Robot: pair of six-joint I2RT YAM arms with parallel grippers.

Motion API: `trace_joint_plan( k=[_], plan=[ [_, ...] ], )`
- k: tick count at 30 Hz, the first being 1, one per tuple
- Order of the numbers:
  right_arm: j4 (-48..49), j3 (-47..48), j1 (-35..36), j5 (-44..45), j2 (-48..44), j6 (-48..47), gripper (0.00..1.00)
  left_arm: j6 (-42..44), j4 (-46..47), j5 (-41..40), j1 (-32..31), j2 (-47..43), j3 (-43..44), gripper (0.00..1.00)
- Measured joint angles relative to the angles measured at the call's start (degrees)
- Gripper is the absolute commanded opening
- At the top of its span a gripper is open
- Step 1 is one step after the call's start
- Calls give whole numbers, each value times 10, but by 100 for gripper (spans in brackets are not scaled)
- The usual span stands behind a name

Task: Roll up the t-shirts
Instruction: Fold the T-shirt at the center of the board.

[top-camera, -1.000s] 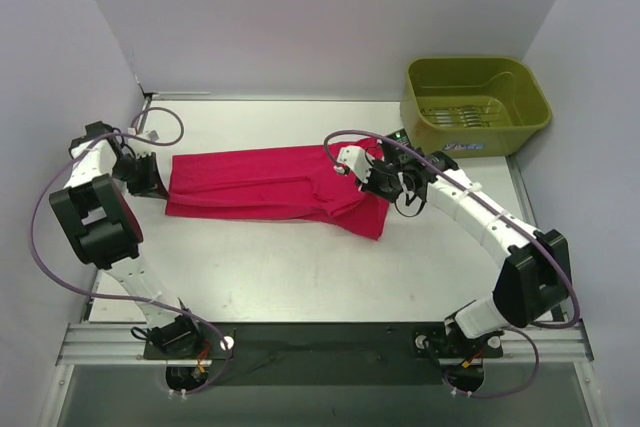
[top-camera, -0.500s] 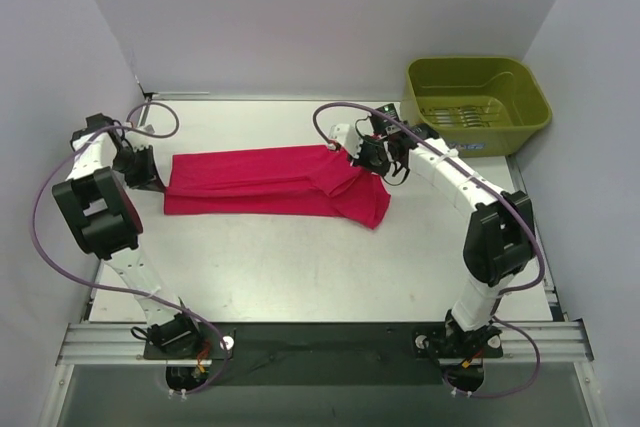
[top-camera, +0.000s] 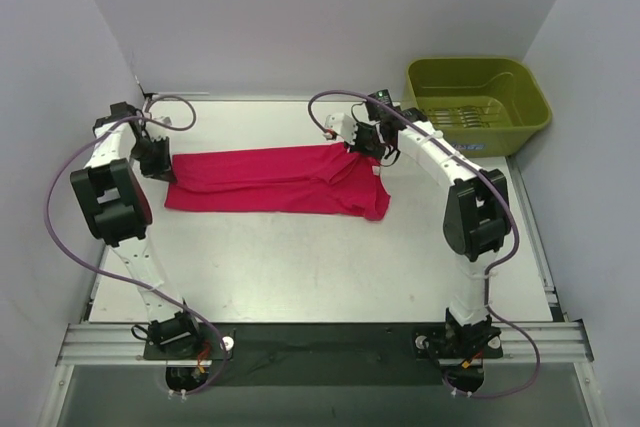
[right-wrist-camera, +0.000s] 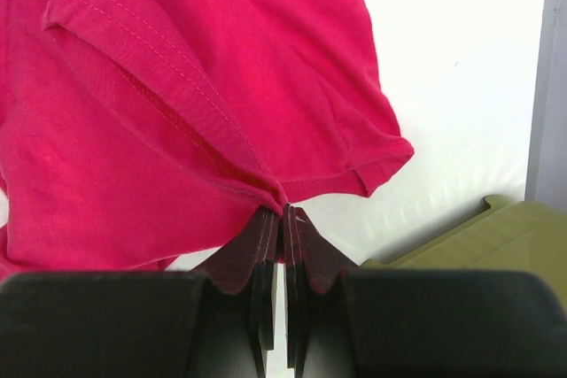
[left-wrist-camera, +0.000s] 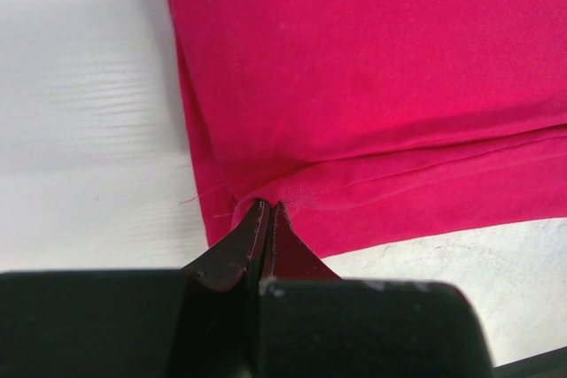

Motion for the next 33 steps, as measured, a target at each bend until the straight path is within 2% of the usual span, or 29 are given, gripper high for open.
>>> trace_joint_plan(
  k=[22,24,25,26,27,29,32,33],
  plan=[
    [-9,89,-2,5,81,-13,0,-15,6,-59,6,3,5,0],
    [-7,96,-2,9,93,-13,1,-17,8,-64,5,3,5,9],
    [-7,100,-2,11,98,-13,6,-19,9,-68,5,4,5,15],
    [-3,100,-2,14,103,-12,24,-20,10,-71,5,4,5,21],
    [-1,101,-2,20,106,-7,30,-22,11,-73,5,4,5,29],
    [10,105,-1,40,112,15,39,-28,10,-80,5,4,6,35],
    [24,141,-1,75,122,59,45,-36,12,-79,6,2,17,44],
    [31,150,-2,81,122,76,45,-38,15,-76,6,-2,19,52]
  ],
)
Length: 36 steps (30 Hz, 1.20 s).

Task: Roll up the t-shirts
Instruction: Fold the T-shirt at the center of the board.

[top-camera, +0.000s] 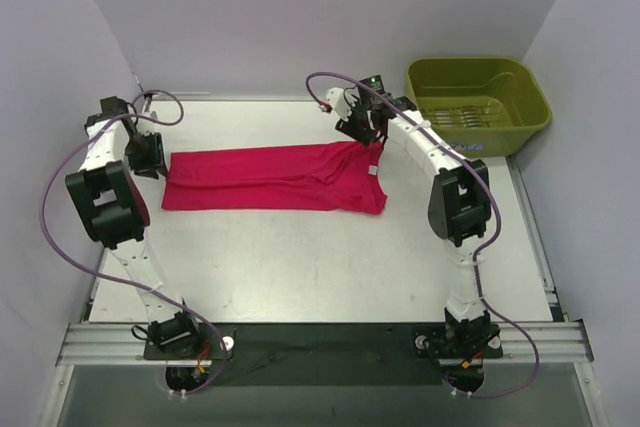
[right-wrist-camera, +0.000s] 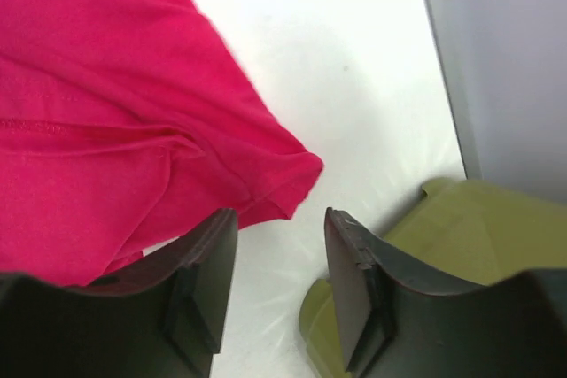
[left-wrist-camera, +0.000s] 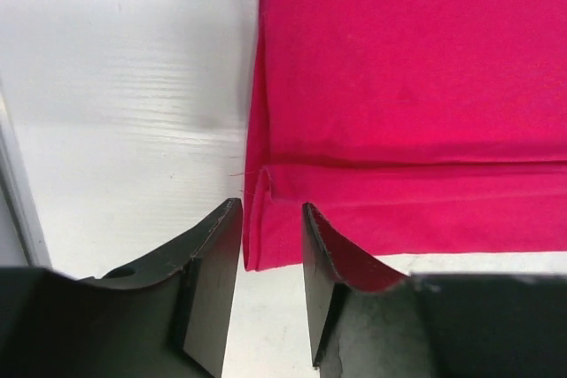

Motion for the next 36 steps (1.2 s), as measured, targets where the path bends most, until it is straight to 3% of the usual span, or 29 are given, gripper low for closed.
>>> trace_joint_plan(
  k=[4,11,18,24,26,36],
  plan=[
    [11,-37,-9,-5,-52,58,46,-2,12,26,-3,-50,-13,52],
    [-96,-164,-38,-96,-169,112,46,14,34,66,-39,-150,-124,47],
    [-163,-189,-75,-167,-155,157,46,29,39,77,-61,-142,-202,44],
    [-199,-202,-80,-204,-144,150,48,39,52,76,-60,-115,-205,43],
    [-210,-202,-79,-218,-136,141,59,41,54,75,-60,-107,-205,43],
    [-238,-192,-78,-244,-79,116,60,46,56,61,-60,-81,-202,43]
  ],
)
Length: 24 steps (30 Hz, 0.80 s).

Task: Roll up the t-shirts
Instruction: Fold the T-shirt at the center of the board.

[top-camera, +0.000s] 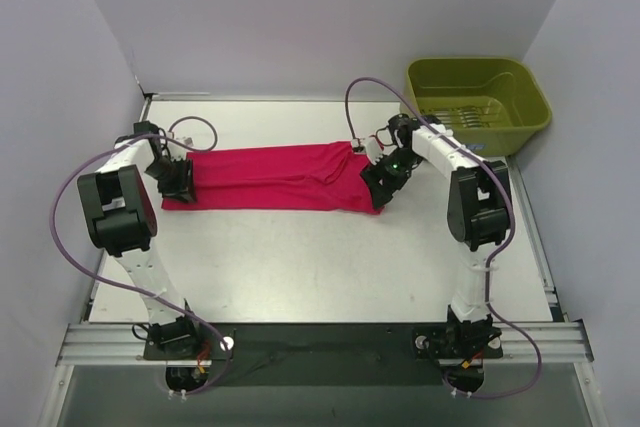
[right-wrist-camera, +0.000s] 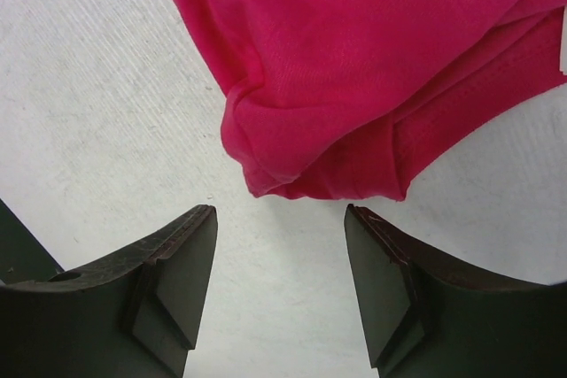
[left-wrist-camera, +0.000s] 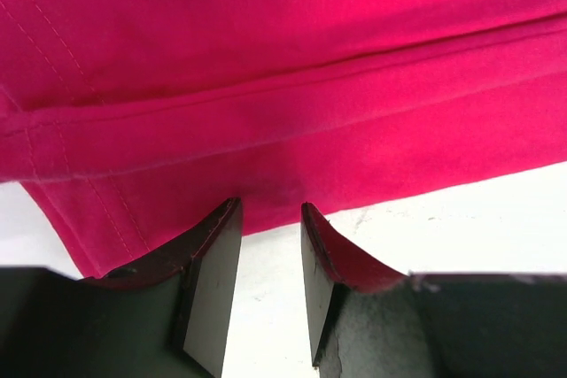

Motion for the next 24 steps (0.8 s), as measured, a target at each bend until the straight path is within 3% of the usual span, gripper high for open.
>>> trace_joint_plan(
  k=[4,8,11,16,19,24],
  plan=[
    [-6,12,5,0,18,-15,56,0,0,-4,0,8,5,43],
    [-15,19,13,-1,20,-33,37,0,1,-7,0,12,10,43],
    [-22,31,18,-6,29,-43,29,0,3,-9,0,17,14,43],
    [-33,43,21,-14,54,-41,39,0,3,-10,0,24,23,42],
    [-44,50,21,-18,64,-38,39,0,3,-11,0,24,24,42],
    [-61,66,21,-29,66,-35,15,1,4,-12,0,24,24,42]
  ],
)
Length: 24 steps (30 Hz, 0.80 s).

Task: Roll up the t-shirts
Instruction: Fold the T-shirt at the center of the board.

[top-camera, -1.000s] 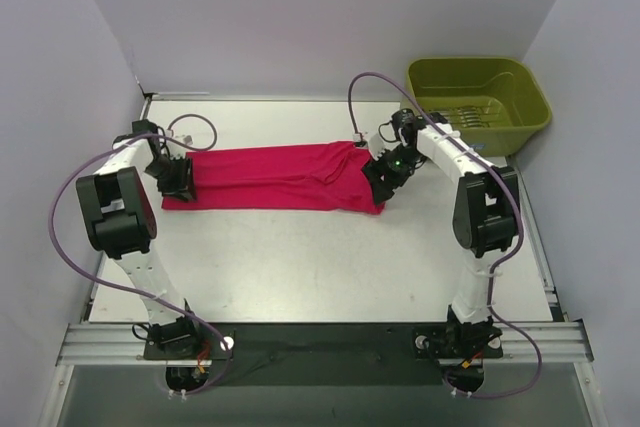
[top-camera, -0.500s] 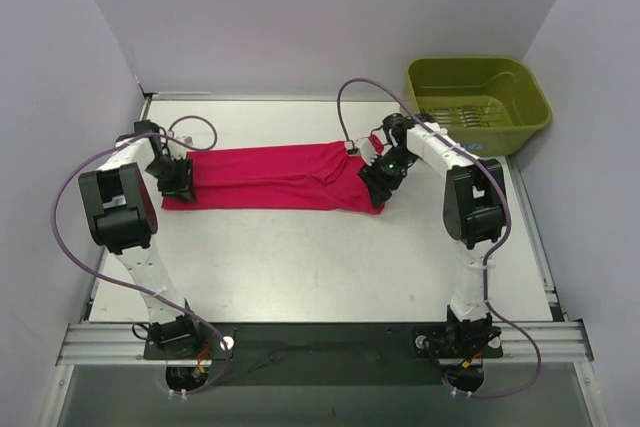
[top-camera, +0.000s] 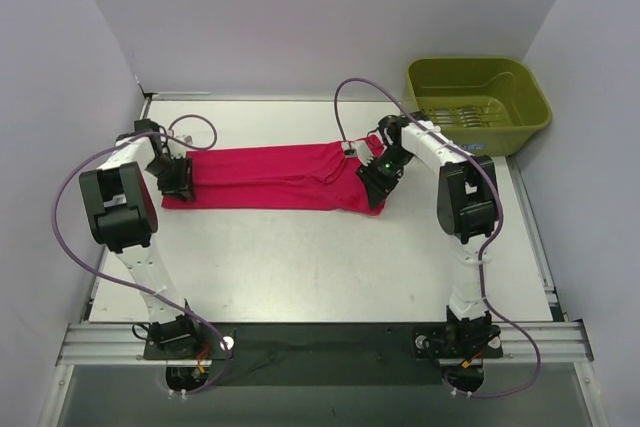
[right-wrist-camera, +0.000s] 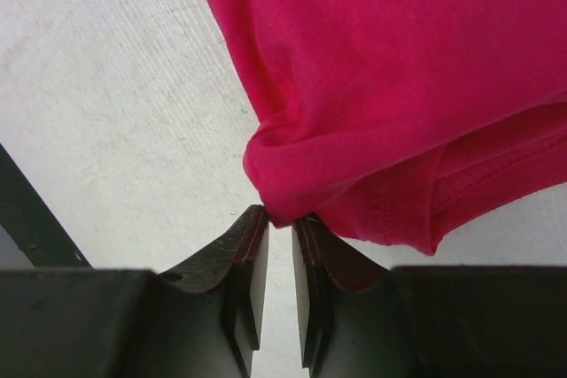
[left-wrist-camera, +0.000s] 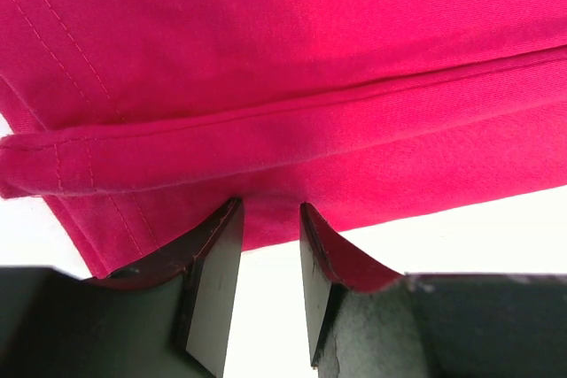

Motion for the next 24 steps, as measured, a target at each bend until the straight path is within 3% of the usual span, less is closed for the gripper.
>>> trace_joint_plan(
  k=[8,24],
  plan=[
    [-18,26,-8,-5,1,-5,1,7,0,-3,0,0,0,41],
    [-73,115,-36,40,74,-54,0,14,2,-7,2,0,0,40]
  ],
)
